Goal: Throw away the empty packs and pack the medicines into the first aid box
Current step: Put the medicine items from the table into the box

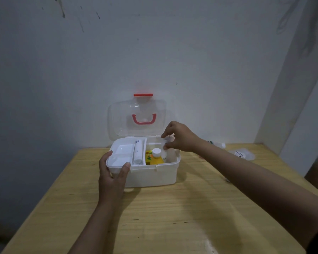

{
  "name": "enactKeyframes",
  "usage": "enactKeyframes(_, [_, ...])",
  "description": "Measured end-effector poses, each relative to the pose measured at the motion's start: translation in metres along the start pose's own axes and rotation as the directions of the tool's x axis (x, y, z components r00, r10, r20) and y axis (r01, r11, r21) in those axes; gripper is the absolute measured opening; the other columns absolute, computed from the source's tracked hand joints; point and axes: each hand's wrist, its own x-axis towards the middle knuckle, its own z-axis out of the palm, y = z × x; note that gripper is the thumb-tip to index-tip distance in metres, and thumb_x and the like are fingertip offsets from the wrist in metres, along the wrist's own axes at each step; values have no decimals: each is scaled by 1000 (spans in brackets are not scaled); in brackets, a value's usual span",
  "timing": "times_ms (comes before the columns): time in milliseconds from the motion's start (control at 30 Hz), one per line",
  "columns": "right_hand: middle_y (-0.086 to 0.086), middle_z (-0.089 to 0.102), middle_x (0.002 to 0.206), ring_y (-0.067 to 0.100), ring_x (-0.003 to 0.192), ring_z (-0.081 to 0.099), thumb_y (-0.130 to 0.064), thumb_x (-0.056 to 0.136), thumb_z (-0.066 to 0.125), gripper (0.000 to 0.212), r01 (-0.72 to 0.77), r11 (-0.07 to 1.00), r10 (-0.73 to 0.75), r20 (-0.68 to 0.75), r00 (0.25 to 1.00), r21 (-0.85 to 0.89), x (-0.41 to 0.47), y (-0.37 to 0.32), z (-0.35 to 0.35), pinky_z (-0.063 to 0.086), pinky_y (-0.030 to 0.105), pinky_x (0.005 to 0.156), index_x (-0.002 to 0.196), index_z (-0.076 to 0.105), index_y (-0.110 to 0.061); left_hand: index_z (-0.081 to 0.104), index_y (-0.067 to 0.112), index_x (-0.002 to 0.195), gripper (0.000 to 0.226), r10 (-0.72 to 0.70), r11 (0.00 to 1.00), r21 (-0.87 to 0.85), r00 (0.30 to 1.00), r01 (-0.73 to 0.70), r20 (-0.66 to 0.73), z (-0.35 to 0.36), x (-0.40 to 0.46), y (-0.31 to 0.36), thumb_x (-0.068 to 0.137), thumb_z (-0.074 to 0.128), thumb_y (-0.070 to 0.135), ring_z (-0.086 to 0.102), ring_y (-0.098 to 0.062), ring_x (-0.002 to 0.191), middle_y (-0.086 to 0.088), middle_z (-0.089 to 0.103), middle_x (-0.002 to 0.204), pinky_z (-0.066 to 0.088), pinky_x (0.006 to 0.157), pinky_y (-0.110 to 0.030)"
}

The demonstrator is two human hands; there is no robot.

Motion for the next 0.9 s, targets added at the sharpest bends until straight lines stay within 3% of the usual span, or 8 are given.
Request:
enactKeyframes(300, [-1, 49, 100, 12, 92, 47, -25, 68, 82, 39, -82, 996, 84, -48, 995, 29, -6, 5, -1, 37, 23, 75, 104, 72, -15, 38, 25, 132, 56, 4, 1000, -9, 1000, -4, -4, -1, 0, 0, 84, 64, 15, 47, -15, 106, 3, 45, 123, 39, 67, -10])
enactKeyframes(567, [0, 52, 100, 13, 90, 51, -25, 68, 81, 38, -81, 996, 82, -45, 996, 34, -15, 13, -7, 39, 22, 74, 104, 72, -16, 38, 26, 133, 56, 6, 1000, -10, 1000, -6, -3, 0, -1, -1, 84, 64, 16, 46, -13, 107, 5, 44, 124, 39, 60, -2])
enactKeyframes(700, [0, 58, 101, 14, 91, 57, -30, 69, 80, 40, -79, 989, 90, -81, 993, 125, -23, 20, -21, 44, 19, 73, 106, 70, -18, 37, 26, 133, 56, 9, 1000, -4, 1000, -9, -6, 0, 0, -1, 85, 63, 17, 46, -13, 107, 6, 43, 123, 39, 64, -8])
enactKeyframes(800, [-3, 65, 97, 12, 86, 62, -34, 73, 77, 34, -134, 962, 174, -158, 972, 237, -30, 37, -41, 50, 22, 74, 102, 70, -18, 37, 29, 132, 55, 6, 1000, 1, 1000, -6, -10, 0, 1, -4, 85, 64, 19, 46, -15, 107, 6, 43, 123, 40, 68, -14])
enactKeyframes(900, [0, 68, 95, 7, 79, 62, -31, 77, 74, 30, -218, 956, 249, -142, 958, 198, -41, 65, -51, 47, 17, 64, 101, 70, -14, 37, 29, 132, 55, 6, 1000, -3, 1000, -6, -10, 1, 1, -5, 85, 63, 19, 46, -14, 106, 6, 43, 123, 40, 67, -14])
